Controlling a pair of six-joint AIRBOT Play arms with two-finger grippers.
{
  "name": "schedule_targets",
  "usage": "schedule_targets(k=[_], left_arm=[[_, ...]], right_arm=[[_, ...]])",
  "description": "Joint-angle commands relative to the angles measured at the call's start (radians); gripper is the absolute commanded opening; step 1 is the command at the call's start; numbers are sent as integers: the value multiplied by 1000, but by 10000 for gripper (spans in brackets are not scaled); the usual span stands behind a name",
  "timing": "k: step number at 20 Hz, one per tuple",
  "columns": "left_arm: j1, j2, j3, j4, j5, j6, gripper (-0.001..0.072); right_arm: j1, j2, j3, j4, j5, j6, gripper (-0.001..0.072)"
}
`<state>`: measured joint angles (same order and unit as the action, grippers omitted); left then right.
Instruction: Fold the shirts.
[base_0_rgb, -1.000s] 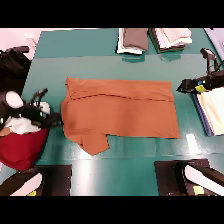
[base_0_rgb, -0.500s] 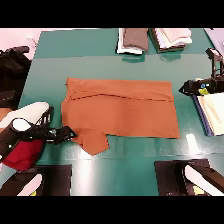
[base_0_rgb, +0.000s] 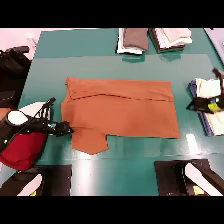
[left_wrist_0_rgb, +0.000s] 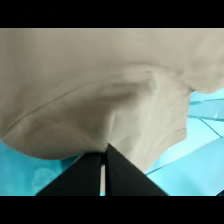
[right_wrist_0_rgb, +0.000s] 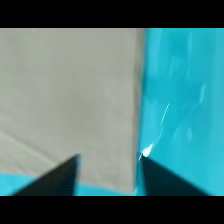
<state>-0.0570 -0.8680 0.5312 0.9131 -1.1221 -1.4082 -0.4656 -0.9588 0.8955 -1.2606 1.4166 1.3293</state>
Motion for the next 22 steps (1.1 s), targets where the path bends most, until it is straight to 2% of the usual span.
schedule_targets(k=[1, 5, 6, 7, 10, 11, 12, 13, 15, 19, 22], left_arm=[[-2, 0, 40, 24, -21, 4, 25], [-2, 1, 40, 24, -21, 8, 25], [-2, 0, 40, 24, -22, 8, 26], [-2, 0, 40, 24, -21, 8, 25], [-2, 0, 40, 24, -21, 8, 25], [-2, 0, 40, 26, -21, 8, 26], [-2, 1, 40, 33, -24, 15, 25], [-2, 2, 42, 56, -36, 14, 25], [-2, 6, 58, 129, -97, 2, 24], [-2, 157, 61, 230, -251, -32, 24], [-2, 272, 87, 232, -358, -55, 24]], right_arm=[[-167, 15, -209, 1, 26, -15, 543], [-221, -55, -376, 25, -48, -41, 500], [-210, -76, -392, 56, -72, -49, 489], [-192, -94, -397, 86, -93, -56, 440], [-106, -125, -385, 138, -137, -56, 428], [-68, -135, -371, 139, -135, -56, 400], [-36, -142, -356, 134, -123, -56, 254], [-3, -143, -339, 132, -108, -59, 152], [44, -117, -297, 122, -71, -75, 20], [97, 41, -228, -42, 45, -73, 20], [89, 172, -195, -111, 87, -72, 19]])
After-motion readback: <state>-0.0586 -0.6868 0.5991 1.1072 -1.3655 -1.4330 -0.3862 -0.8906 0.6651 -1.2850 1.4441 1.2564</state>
